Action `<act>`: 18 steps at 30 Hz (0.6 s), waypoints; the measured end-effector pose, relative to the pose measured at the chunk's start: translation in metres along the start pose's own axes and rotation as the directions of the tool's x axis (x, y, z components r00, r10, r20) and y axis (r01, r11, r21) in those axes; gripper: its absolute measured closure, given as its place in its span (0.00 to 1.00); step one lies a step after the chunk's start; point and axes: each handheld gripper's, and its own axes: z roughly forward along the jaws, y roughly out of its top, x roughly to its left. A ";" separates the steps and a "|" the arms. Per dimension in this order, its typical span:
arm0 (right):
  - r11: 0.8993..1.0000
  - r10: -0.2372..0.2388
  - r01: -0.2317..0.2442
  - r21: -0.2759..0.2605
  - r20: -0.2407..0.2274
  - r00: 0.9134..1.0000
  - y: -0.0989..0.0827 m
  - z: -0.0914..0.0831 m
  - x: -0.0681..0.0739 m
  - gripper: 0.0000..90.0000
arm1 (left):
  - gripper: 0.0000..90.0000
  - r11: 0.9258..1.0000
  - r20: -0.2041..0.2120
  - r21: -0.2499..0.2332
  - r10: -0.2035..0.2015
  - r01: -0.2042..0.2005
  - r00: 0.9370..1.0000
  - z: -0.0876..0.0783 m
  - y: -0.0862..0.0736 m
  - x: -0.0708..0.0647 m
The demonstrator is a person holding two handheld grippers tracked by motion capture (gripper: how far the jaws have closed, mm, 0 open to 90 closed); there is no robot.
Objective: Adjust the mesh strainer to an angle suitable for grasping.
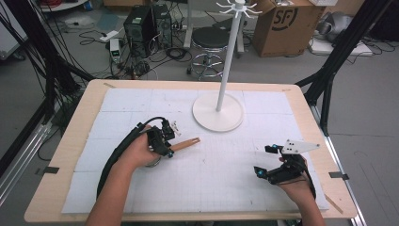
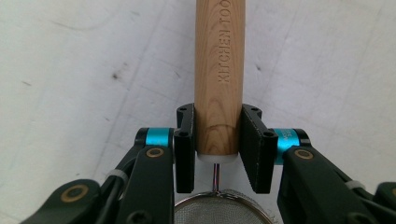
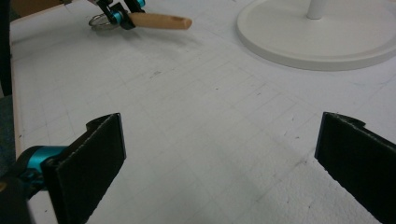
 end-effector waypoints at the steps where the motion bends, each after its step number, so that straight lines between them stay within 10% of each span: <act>1: 1.000 -0.003 0.003 -0.002 0.003 1.000 0.000 0.000 0.000 0.01 | 0.77 1.000 -0.004 -0.021 -0.005 0.005 1.000 -0.003 -0.001 0.000; 8: 1.000 -0.003 0.003 -0.008 0.000 1.000 0.002 0.002 0.000 0.01 | 0.77 0.979 0.005 -0.204 -0.009 0.010 1.000 -0.035 -0.005 -0.006; 18: 1.000 0.012 -0.012 -0.028 0.000 1.000 0.001 -0.004 0.000 0.01 | 0.77 0.946 0.055 -0.322 -0.025 0.042 0.998 -0.059 -0.012 -0.010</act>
